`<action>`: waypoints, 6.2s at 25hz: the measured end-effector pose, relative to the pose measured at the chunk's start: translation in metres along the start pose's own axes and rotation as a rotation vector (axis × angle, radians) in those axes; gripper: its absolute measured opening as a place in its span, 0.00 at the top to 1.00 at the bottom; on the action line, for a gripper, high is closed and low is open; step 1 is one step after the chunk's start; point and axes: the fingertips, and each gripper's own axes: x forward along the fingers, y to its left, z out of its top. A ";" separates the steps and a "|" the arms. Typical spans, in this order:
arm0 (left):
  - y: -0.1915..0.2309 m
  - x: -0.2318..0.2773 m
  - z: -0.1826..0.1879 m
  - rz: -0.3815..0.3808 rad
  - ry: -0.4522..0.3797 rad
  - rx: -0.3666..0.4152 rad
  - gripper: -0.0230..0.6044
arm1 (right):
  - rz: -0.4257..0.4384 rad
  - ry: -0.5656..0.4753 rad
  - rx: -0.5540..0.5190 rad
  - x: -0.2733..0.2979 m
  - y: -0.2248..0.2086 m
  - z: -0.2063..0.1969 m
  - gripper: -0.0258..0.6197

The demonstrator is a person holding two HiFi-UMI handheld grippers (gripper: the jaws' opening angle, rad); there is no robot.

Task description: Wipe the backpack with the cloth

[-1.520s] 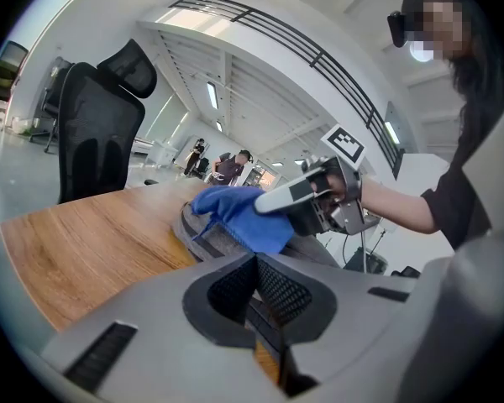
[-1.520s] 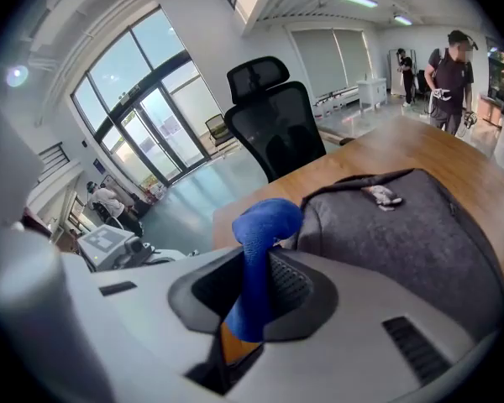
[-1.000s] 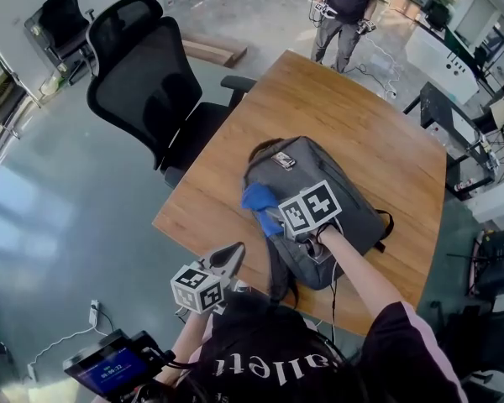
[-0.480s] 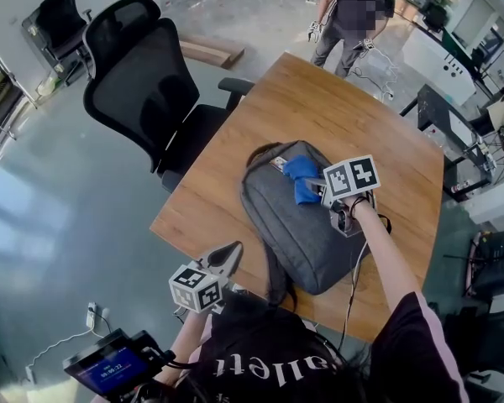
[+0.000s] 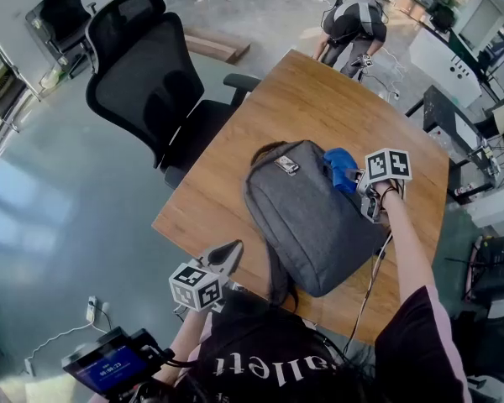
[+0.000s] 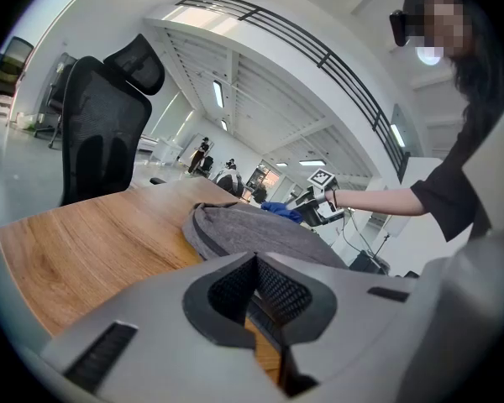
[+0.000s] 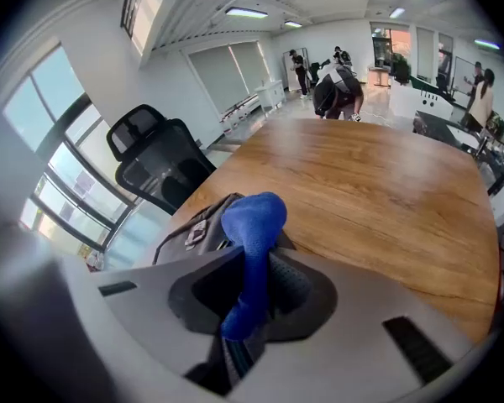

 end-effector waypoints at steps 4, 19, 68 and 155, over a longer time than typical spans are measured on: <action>0.000 0.000 0.000 0.004 -0.002 -0.002 0.96 | -0.011 -0.009 0.046 -0.001 -0.012 0.001 0.85; 0.005 0.005 0.006 0.000 -0.003 -0.013 0.96 | 0.289 0.046 -0.378 0.018 0.206 0.002 0.85; 0.047 0.022 0.029 -0.005 0.009 -0.031 0.96 | 0.064 -0.001 0.118 0.072 0.042 0.066 0.85; -0.208 -0.185 -0.167 -0.353 0.226 0.235 0.96 | 0.133 -0.471 0.209 -0.160 0.262 -0.469 0.85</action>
